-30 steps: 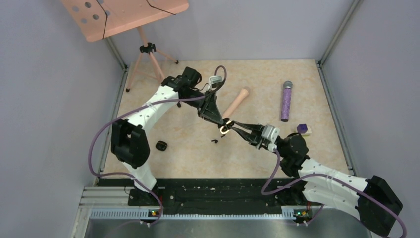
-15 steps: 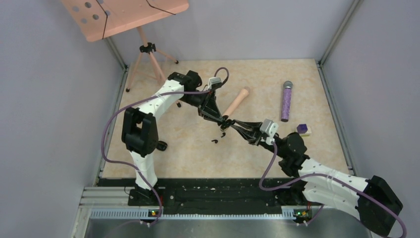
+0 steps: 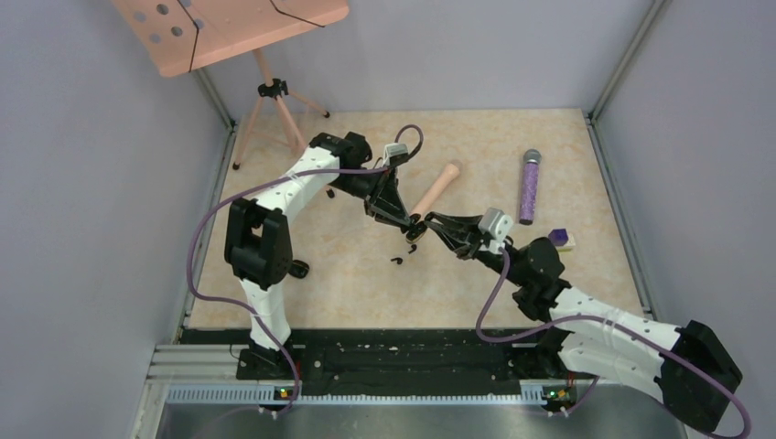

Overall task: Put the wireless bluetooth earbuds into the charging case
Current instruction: Insert the right earbud into the right side groove of the charging case.

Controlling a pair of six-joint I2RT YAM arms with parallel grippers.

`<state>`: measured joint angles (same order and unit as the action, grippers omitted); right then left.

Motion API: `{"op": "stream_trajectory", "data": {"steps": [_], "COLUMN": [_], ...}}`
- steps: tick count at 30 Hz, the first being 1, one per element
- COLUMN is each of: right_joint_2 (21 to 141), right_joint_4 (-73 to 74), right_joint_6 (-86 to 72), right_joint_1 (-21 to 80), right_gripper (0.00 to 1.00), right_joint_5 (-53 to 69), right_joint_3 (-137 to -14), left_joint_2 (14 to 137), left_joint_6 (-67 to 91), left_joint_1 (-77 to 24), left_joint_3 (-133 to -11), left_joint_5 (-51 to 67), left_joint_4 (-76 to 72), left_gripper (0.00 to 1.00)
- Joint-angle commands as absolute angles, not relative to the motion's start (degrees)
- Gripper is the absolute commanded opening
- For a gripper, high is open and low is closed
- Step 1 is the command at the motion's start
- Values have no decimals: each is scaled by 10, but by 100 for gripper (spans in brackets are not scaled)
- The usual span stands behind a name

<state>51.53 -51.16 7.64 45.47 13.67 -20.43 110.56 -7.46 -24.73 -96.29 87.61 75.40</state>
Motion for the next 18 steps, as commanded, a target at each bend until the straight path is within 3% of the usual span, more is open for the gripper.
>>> {"op": "stream_trajectory", "data": {"steps": [1, 10, 18], "right_joint_2": [525, 537, 562], "right_joint_4": [-512, -496, -501], "right_joint_6": [68, 76, 64], "right_joint_1": [458, 457, 458], "right_gripper": [0, 0, 0], "right_joint_5": [157, 152, 147], "right_joint_3": [-244, -250, -257], "left_joint_2": [1107, 1146, 1160], "left_joint_6": [-89, -195, -196], "left_joint_1": [-245, -227, -216], "left_joint_3": [-982, -1011, -1000], "left_joint_5": [956, 961, 960], "left_joint_4": [771, 907, 908], "left_gripper": [0, 0, 0]}}
